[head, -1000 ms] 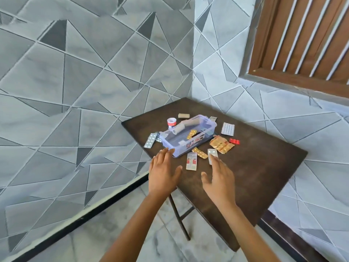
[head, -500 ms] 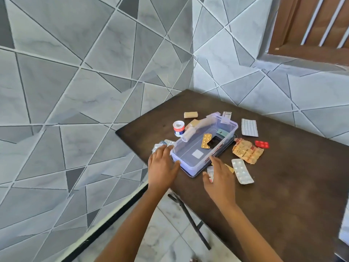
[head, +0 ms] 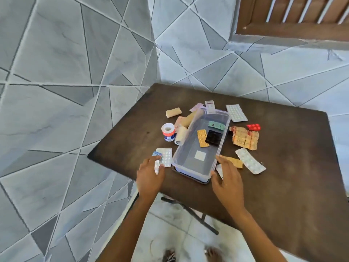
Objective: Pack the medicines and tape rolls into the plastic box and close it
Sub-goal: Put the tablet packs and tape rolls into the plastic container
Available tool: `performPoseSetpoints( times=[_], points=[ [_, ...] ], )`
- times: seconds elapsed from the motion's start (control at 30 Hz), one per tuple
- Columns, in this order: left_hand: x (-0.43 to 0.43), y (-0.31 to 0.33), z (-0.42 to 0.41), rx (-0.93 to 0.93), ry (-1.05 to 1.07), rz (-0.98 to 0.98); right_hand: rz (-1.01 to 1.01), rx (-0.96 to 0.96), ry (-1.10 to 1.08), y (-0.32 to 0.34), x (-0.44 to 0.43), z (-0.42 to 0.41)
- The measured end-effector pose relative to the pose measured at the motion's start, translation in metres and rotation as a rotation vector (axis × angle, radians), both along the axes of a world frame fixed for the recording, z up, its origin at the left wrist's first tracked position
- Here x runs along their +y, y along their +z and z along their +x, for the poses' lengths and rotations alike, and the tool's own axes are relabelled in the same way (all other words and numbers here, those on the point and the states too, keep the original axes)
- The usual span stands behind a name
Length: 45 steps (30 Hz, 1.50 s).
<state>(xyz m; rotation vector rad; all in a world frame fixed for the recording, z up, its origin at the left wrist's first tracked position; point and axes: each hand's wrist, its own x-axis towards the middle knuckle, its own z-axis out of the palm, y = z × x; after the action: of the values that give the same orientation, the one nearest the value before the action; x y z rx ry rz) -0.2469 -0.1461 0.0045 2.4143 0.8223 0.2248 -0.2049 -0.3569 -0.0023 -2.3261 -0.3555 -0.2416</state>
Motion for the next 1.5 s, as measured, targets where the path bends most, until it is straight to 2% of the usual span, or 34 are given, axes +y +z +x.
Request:
performPoseSetpoints(
  times=[0.13, 0.27, 0.4, 0.6, 0.9, 1.1, 1.2, 1.3, 1.4, 1.43, 1.5],
  points=[
    [0.029, -0.009, 0.007, 0.072, -0.102, -0.009, 0.009, 0.070, -0.124, -0.006, 0.026, -0.012],
    [0.043, -0.022, 0.008, 0.162, -0.149, -0.049, 0.023, 0.061, -0.249, -0.009, 0.035, -0.020],
    [0.051, -0.037, 0.014, 0.232, -0.170, 0.025, 0.066, 0.071, -0.406, -0.021, 0.025, -0.022],
    [0.060, -0.047, 0.032, 0.333, -0.235, 0.015, -0.251, 0.358, -0.501, -0.042, 0.009, 0.000],
    [0.060, -0.042, 0.036, 0.283, -0.165, -0.050, -0.327, 0.475, -0.510, -0.047, 0.010, 0.024],
    [0.067, -0.012, 0.044, 0.118, -0.075, -0.107, -0.092, 0.558, -0.542, -0.035, -0.003, 0.035],
    [0.065, 0.012, 0.057, -0.044, -0.153, -0.285, 0.012, 0.519, -0.546, -0.010, -0.012, 0.035],
    [0.048, 0.037, 0.076, -0.111, -0.324, -0.439, 0.146, 0.358, -0.553, 0.030, -0.013, 0.037],
    [0.019, 0.052, 0.098, -0.103, -0.530, -0.353, 0.264, 0.295, -0.411, 0.060, 0.005, 0.045],
    [0.012, 0.052, 0.103, -0.082, -0.586, -0.302, 0.221, 0.306, -0.325, 0.064, 0.016, 0.047],
    [-0.002, 0.046, 0.113, -0.019, -0.700, -0.162, 0.000, 0.348, -0.152, 0.057, 0.037, 0.053]
  ],
)
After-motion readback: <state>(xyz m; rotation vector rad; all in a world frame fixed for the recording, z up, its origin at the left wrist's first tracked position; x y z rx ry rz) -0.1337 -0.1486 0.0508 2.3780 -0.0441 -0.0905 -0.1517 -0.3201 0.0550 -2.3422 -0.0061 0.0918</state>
